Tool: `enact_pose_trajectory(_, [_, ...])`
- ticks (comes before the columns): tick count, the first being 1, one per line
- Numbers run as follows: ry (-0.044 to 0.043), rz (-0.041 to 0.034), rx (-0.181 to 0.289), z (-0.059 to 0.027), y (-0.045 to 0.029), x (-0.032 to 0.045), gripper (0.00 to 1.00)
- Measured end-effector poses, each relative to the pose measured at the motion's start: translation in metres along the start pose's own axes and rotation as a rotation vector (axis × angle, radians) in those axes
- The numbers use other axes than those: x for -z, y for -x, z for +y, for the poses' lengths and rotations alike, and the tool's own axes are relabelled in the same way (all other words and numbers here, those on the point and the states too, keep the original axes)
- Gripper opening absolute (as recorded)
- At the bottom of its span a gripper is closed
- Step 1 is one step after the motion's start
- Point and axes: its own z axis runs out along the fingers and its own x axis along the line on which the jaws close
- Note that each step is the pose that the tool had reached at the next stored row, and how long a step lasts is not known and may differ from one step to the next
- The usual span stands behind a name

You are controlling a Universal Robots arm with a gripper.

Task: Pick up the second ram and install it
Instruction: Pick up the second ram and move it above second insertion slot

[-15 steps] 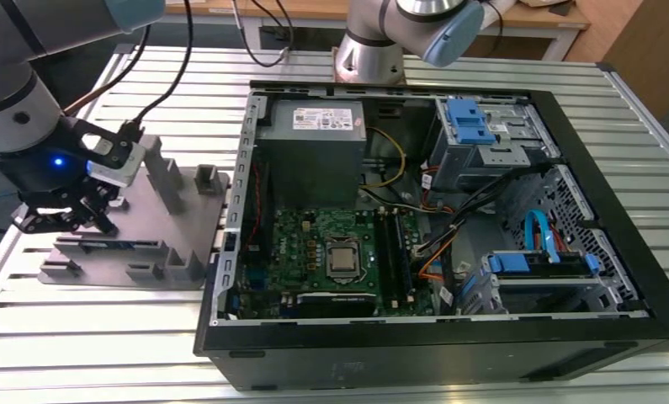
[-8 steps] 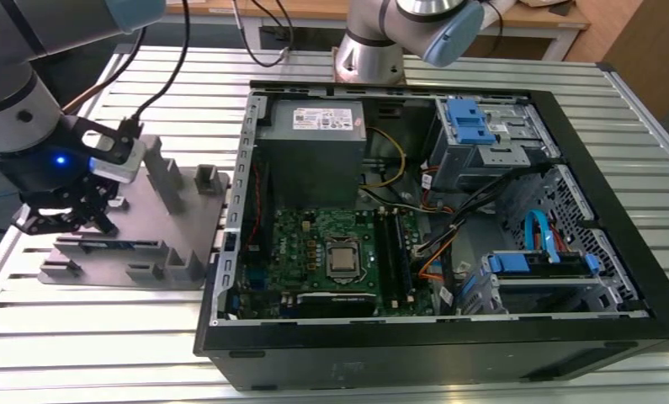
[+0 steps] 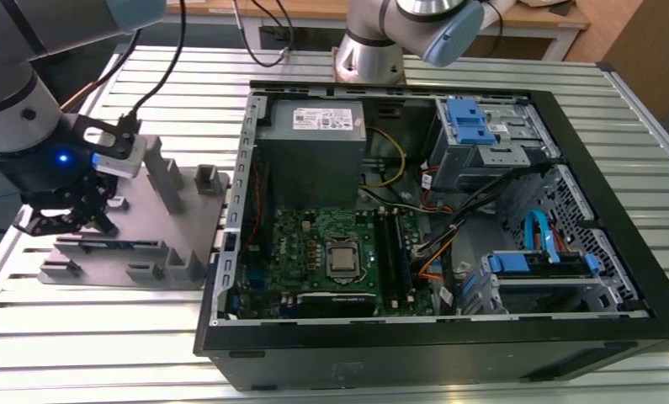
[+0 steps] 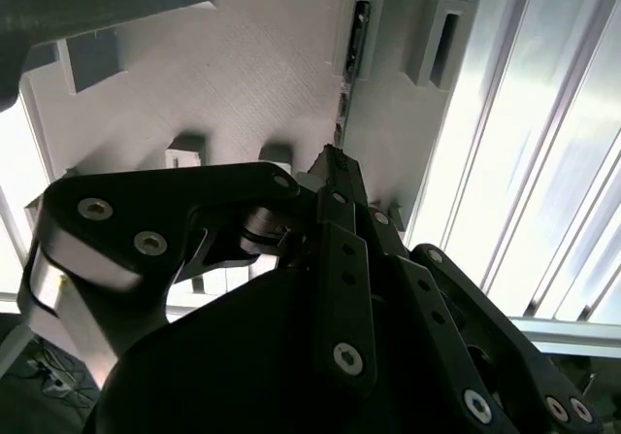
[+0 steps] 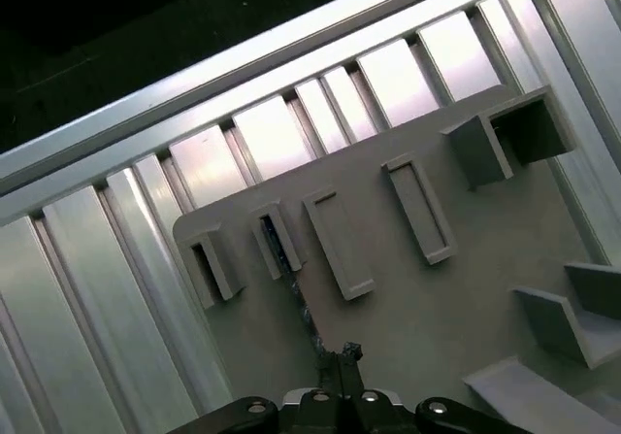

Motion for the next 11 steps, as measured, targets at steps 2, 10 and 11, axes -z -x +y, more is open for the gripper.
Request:
enact_pose_trajectory(2, [0.0006,0.0006,0.021,0.0000,0.0000,0.0000,0.11])
enact_pose_trajectory(10, [0.0032,0.0039,0.121,0.0000,0.0000,-0.0001,0.11])
enact_pose_trajectory(11, [0.0036,0.0044,0.136,0.0000,0.0000,-0.0001,0.11])
